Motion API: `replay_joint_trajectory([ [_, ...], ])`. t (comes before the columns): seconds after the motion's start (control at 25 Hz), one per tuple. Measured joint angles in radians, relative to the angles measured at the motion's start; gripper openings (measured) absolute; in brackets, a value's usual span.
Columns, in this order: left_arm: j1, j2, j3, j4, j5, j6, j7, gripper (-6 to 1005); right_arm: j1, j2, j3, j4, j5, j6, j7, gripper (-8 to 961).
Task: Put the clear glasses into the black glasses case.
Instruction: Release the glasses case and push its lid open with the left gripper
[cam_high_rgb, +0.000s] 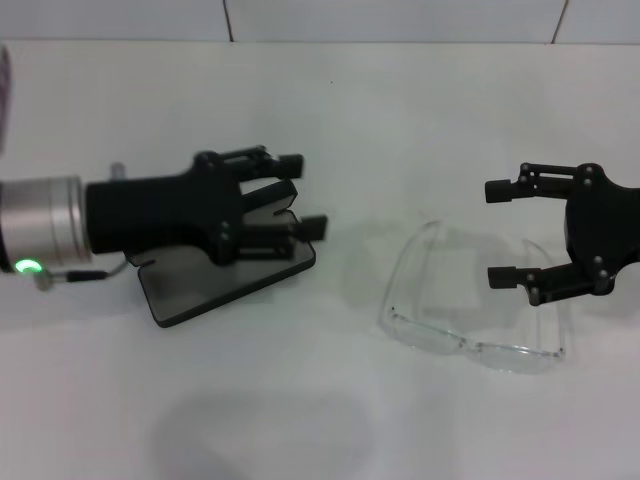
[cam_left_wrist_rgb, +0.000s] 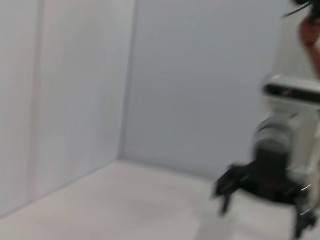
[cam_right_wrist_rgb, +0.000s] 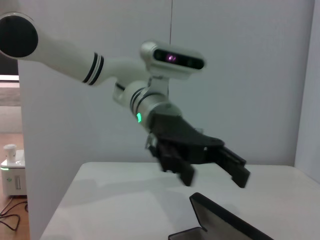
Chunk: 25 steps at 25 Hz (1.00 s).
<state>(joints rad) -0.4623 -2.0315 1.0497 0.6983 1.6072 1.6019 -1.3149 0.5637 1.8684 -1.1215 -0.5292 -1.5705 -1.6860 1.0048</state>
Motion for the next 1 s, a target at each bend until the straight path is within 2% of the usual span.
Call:
replay_joint_trajectory([
  [0.12,0.039,0.003,-0.001,0.16,0.09,-0.072,-0.154,887,-0.002,0.0,0.001,0.0,-0.005,-0.003,0.001,873],
  [0.2,0.059,-0.004,-0.001,0.263,0.171,-0.114,-0.247,857,-0.008,0.0,0.002,0.0,-0.007,-0.004,0.004,873],
  [0.28,0.076,-0.026,-0.001,0.346,0.264,-0.147,-0.316,797,-0.013,0.0,0.003,0.0,-0.007,-0.005,0.005,873],
  [0.4,0.093,-0.055,0.005,0.428,0.366,-0.179,-0.368,777,-0.015,0.001,0.003,0.0,-0.007,-0.006,0.005,873],
  [0.76,0.096,-0.059,0.022,0.431,0.452,-0.252,-0.421,754,-0.018,0.011,-0.004,0.0,-0.007,-0.008,0.003,872],
  [1.0,0.087,-0.058,0.028,0.393,0.475,-0.278,-0.429,731,-0.02,0.014,-0.004,0.0,-0.006,-0.008,0.0,873],
])
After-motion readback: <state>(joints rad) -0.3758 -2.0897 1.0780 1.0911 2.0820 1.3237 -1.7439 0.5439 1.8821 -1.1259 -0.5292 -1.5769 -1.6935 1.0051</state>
